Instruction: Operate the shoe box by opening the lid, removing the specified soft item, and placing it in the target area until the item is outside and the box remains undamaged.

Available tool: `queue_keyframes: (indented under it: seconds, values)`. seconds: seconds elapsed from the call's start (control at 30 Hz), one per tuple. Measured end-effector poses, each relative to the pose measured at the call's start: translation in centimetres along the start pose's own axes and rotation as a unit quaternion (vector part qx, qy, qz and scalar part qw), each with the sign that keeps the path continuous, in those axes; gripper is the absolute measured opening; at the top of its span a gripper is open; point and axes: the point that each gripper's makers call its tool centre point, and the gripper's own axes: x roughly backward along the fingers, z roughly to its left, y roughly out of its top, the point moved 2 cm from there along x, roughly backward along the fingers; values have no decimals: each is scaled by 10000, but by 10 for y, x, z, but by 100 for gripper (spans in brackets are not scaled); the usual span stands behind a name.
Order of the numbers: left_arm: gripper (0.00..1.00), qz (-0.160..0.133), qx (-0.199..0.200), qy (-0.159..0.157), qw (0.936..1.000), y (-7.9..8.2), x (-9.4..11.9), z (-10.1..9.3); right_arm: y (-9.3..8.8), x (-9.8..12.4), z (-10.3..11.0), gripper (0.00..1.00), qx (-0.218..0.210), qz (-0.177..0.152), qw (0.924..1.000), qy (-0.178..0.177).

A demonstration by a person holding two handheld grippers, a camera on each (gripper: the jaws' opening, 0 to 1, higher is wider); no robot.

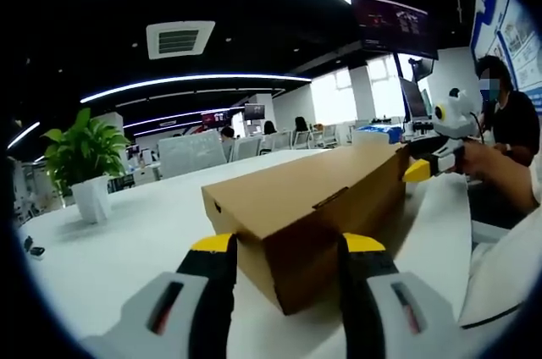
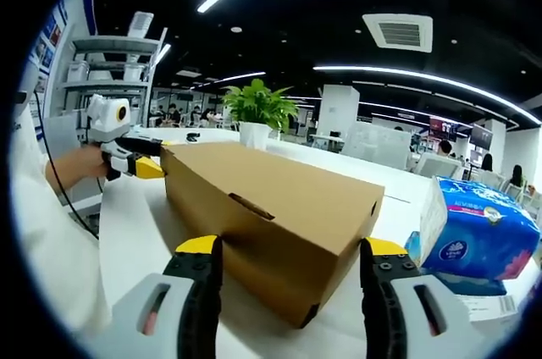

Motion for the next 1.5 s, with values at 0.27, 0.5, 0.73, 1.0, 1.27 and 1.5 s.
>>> queue_keyframes:
  seconds: [0.27,0.5,0.73,1.0,1.27,1.5]
  values:
    - [48,13,-41,-45,10000,0,0,-2,-2,2,-1,67,68,57,10000,8]
    - [48,-5,-86,-122,9999,1,-1,-6,-6,6,-4,63,419,148,9990,-96]
    - [48,-28,-59,-185,9998,2,-3,-4,-4,11,-4,63,167,36,9998,89]
    - [48,-12,-83,-226,9997,1,-4,-1,4,16,-3,69,-631,-290,9967,430]
    - [44,-57,182,-290,9994,4,-1,2,12,18,-12,62,-738,-503,9958,208]
    - [43,-91,-17,-198,9998,9,-3,1,21,17,-7,56,206,-720,9972,-7]
